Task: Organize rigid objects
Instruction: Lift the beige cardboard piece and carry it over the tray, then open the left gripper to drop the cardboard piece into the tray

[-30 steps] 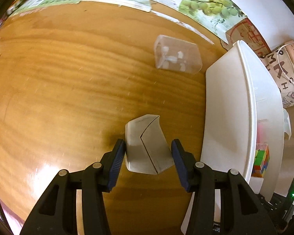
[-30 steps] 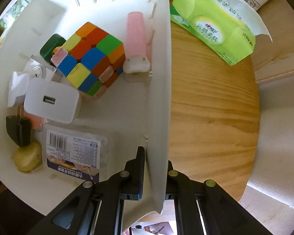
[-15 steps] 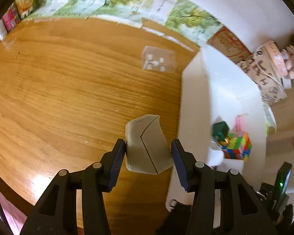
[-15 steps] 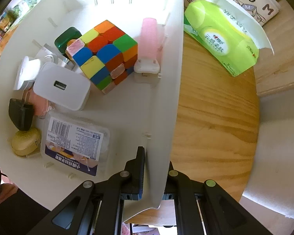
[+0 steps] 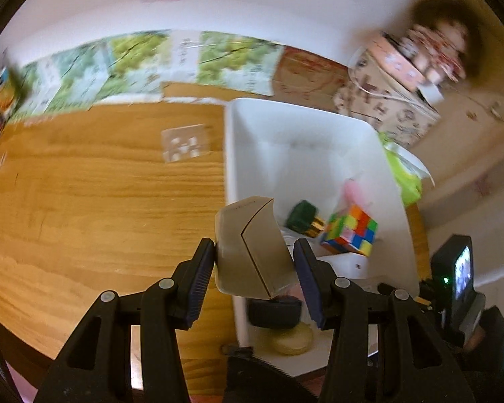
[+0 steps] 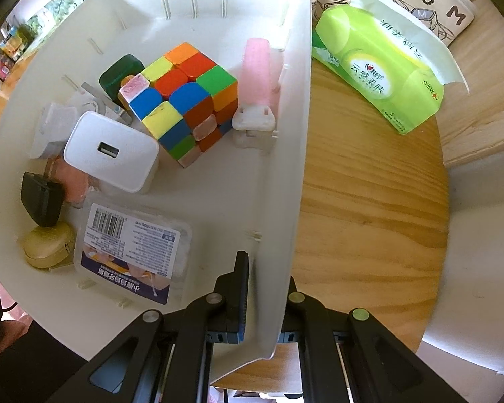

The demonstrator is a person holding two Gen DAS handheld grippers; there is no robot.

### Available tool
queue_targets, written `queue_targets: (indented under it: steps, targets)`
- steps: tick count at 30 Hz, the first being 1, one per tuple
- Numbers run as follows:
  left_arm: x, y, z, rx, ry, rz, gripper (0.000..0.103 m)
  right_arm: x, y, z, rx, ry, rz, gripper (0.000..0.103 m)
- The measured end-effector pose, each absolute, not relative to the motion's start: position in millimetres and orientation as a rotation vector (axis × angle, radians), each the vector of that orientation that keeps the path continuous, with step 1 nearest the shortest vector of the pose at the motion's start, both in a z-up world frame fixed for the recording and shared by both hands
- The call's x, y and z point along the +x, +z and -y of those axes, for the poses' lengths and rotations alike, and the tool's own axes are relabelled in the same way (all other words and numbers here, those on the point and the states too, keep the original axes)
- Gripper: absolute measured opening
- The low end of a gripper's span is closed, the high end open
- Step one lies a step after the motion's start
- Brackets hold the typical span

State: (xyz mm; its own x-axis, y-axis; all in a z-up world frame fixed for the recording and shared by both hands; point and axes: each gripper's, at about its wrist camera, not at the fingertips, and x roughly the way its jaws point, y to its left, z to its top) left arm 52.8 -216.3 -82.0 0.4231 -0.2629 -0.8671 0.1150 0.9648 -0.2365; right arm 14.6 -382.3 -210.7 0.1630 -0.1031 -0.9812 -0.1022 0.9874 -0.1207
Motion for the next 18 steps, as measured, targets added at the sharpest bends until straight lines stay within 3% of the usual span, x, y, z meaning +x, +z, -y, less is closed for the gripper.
queue_targets:
  steps: [18]
  targets:
    - [47.0, -102.1, 314.7, 0.104, -0.416, -1.216, 0.053, -0.8, -197.5, 424.5, -0.040, 0.012, -1.354, 0.008]
